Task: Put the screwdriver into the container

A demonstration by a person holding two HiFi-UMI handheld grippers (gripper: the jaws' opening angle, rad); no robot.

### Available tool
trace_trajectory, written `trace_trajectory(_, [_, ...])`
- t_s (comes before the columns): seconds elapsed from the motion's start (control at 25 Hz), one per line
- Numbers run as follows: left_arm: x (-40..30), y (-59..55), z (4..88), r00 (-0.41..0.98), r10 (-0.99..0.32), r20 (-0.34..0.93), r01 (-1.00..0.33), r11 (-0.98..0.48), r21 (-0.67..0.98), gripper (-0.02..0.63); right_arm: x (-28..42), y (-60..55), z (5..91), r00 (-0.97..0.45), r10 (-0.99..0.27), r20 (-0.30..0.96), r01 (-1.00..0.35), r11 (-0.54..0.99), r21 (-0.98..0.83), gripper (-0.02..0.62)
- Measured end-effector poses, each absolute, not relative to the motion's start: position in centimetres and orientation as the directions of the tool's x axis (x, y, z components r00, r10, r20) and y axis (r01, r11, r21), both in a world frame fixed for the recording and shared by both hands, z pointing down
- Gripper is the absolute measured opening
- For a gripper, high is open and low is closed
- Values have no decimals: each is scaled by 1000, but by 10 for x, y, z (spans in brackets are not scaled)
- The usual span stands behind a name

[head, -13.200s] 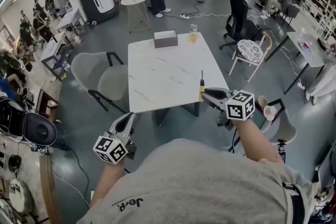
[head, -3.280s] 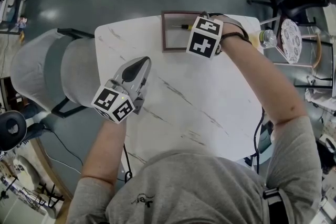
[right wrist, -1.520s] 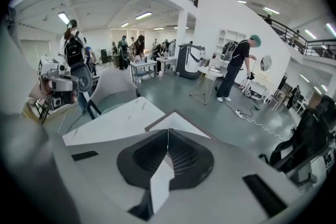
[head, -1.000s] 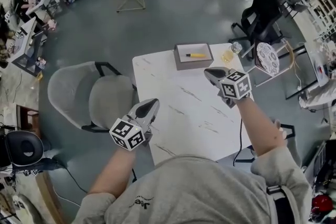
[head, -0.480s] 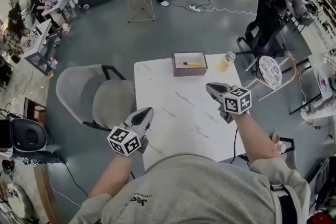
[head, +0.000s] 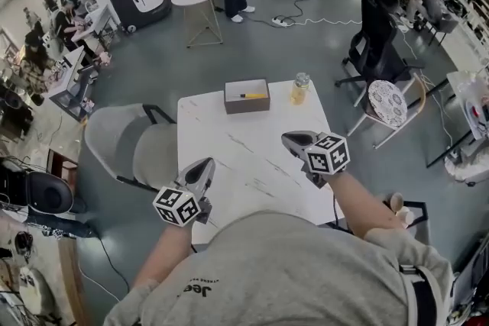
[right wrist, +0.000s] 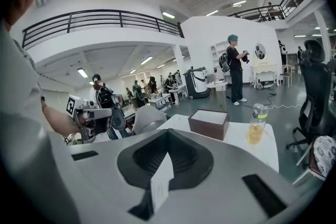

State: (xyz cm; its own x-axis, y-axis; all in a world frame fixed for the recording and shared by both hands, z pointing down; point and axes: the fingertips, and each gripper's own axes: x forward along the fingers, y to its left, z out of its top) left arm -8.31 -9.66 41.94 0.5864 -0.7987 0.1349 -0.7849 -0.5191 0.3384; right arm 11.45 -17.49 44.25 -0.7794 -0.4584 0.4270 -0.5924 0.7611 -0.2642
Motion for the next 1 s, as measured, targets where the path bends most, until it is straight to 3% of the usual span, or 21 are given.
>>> trace_trajectory(0.48, [-11,-33,393,528,-840,124,-827,-476,298,5,199,-118,426,-828,-411,381,-526,806,-272,9])
trace_trajectory(1.0, [-42,-22,383,585,-805,94,-792,-543,278,5,170,-84,420,-823,-435,365,-538,803,-255,9])
